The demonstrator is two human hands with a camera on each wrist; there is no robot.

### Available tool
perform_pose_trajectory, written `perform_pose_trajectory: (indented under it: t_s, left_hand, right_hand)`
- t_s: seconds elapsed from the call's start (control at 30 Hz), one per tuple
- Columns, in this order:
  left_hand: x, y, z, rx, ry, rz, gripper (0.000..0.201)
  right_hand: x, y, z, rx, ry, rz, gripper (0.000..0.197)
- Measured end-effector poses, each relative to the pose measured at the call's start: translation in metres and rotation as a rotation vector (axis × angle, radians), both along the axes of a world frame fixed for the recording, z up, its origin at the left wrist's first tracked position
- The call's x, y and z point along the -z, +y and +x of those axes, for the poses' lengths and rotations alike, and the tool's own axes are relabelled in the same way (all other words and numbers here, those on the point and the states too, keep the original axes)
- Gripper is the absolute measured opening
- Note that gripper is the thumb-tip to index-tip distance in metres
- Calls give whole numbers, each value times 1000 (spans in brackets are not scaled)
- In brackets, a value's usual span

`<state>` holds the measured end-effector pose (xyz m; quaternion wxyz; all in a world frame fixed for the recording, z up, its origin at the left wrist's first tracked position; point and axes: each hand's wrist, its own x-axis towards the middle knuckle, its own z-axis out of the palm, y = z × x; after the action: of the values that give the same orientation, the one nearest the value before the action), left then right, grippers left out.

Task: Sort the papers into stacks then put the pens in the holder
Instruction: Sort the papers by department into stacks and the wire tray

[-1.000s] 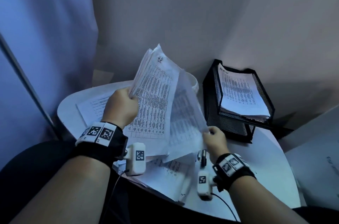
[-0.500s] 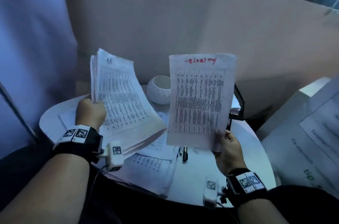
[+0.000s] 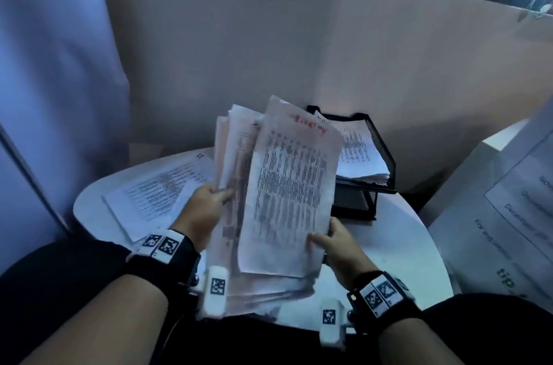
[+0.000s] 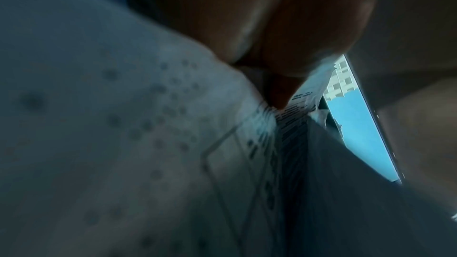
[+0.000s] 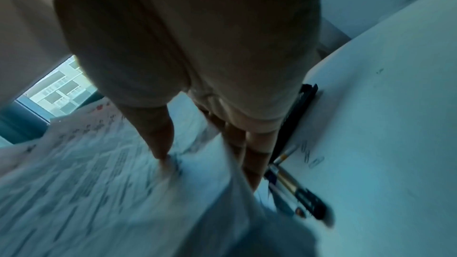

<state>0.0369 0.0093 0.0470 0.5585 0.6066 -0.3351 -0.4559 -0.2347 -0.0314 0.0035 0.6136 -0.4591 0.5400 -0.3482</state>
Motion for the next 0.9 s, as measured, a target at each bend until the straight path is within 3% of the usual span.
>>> perform_pose_trajectory:
  t_s: [0.07, 0.13, 0.2, 0.27, 0.43, 0.53, 0.67, 0.83, 0.9]
  left_hand:
    - [-12, 11, -19, 81, 76, -46, 29]
    - [-14, 17, -27, 159, -36, -81, 38]
    - [-14, 20, -28, 209, -278, -89, 28]
    - [-14, 17, -28, 134, -354, -100, 13]
    - [-16, 12, -22, -10, -232, -64, 11]
    - [-14, 13, -17, 73, -188, -40, 7]
    - [-11, 13, -4, 181, -166, -70, 30]
    - [-12, 13, 0, 150, -118, -128, 27]
    - [-8, 12, -3, 195, -124, -120, 31]
  right_hand:
    - [6, 2, 8, -4, 8, -5, 41]
    - [8, 3, 14, 7, 31, -62, 45]
    - [6, 4, 19, 5, 63, -186, 44]
    - [-2, 7, 23, 39, 78, -313, 38]
    - [-4, 9, 27, 197, 102, -430, 30]
    - [-2, 11, 29, 227, 82, -442, 31]
    - [0, 14, 28, 221, -68, -460, 44]
    - [0, 19, 35, 195, -150, -478, 25]
    - [1, 21, 39, 175, -153, -464, 38]
